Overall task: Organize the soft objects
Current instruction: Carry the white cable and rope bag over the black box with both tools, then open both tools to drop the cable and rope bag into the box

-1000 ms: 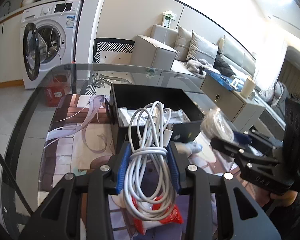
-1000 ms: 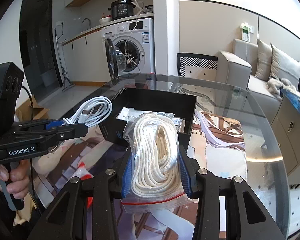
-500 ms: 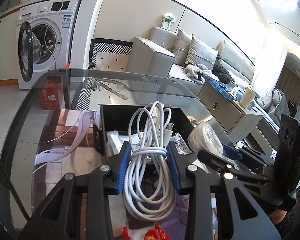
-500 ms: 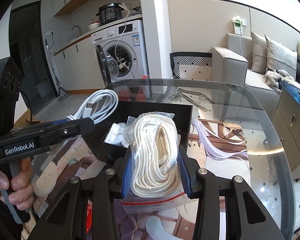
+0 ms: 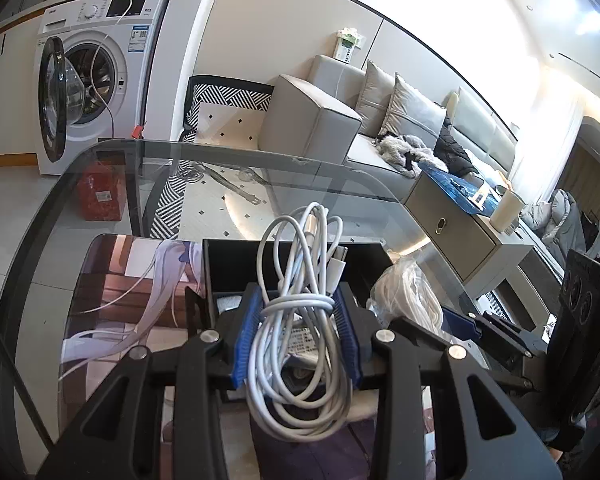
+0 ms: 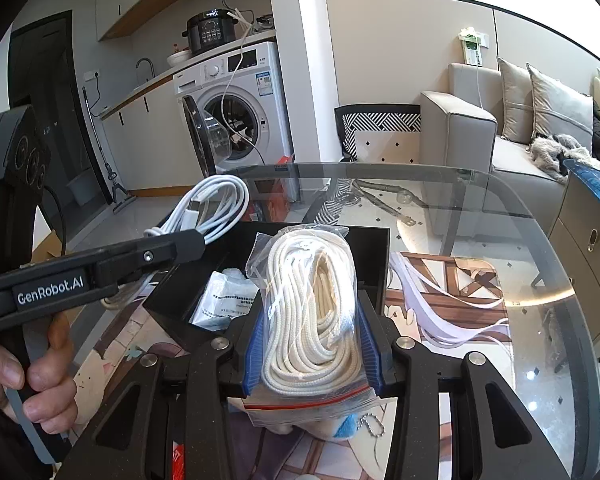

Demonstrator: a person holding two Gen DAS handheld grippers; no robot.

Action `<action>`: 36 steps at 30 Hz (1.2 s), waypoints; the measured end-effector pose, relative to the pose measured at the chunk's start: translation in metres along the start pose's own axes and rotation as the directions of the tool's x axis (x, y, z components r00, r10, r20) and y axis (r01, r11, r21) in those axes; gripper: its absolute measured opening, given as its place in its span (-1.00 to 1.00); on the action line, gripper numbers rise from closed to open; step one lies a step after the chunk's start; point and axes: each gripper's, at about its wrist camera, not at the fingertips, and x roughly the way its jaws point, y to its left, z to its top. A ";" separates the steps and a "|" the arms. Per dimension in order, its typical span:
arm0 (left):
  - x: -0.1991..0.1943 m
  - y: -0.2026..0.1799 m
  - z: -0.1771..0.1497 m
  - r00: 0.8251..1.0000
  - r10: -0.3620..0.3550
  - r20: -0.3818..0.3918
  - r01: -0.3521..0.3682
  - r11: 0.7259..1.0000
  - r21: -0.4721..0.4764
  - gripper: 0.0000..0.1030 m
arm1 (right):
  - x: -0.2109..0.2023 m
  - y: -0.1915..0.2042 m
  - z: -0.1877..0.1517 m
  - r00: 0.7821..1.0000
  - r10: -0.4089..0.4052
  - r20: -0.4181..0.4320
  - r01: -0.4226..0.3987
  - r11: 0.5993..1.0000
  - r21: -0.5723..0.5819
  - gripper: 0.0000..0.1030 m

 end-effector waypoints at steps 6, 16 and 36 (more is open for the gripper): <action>0.010 0.000 0.001 1.000 0.006 -0.004 -0.006 1.000 -0.008 -0.32 | 0.008 -0.002 0.004 1.000 0.000 0.011 0.000 1.000 0.007 -0.21; 0.022 -0.006 0.005 1.000 0.018 -0.009 -0.018 0.999 0.037 -0.31 | 0.014 -0.008 0.013 0.999 0.006 0.035 -0.007 0.999 0.032 -0.21; 0.019 -0.005 0.000 0.995 0.096 0.002 -0.095 0.992 0.076 0.70 | -0.001 -0.024 0.002 0.997 0.001 0.083 -0.004 0.999 0.040 0.78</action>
